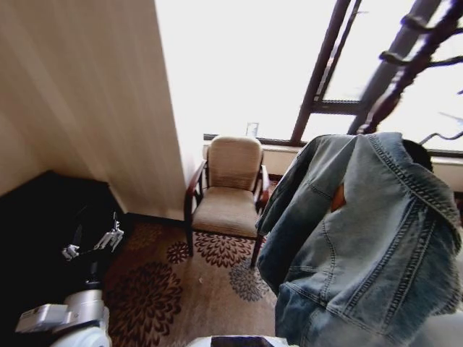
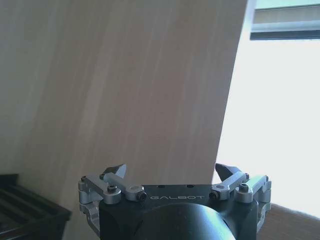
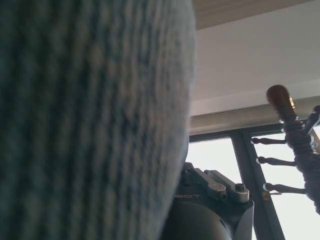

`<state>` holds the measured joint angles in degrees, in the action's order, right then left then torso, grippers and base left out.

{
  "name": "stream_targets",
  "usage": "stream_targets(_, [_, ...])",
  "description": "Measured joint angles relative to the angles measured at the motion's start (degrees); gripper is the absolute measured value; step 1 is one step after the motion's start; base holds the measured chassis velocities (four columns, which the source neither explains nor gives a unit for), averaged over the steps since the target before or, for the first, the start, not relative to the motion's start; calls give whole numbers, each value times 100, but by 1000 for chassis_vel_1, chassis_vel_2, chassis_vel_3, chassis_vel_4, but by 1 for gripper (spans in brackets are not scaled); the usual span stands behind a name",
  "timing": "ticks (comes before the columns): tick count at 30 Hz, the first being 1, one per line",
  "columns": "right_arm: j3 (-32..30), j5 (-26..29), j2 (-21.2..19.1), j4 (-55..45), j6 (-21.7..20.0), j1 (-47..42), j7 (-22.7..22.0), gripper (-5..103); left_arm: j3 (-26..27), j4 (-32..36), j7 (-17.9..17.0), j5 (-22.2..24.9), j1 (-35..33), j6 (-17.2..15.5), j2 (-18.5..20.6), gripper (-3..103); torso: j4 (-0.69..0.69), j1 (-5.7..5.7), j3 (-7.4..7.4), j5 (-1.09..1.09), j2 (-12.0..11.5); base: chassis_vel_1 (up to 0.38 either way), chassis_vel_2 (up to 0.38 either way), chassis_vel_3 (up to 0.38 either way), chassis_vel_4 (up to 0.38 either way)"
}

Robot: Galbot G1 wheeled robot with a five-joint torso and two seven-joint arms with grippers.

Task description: Pick up the clothes from the bed and hang them on the clothes hanger.

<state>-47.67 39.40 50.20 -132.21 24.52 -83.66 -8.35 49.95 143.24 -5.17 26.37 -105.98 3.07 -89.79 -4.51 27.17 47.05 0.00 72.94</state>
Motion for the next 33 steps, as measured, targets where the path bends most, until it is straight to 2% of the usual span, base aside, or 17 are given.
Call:
stream_targets(20, [-7,-63,52,-39,3,-88,11,21,-5,0,27,-17,-7,29,23,100,0,0,0,1,0,-124,-131,-126,-129])
stream_targets(33, [-1,-88,71,-47,22,-121,26,21,1,0,59,-115,19,167,24,100,-2,1,0,0,0,-125,-122,-116,-128])
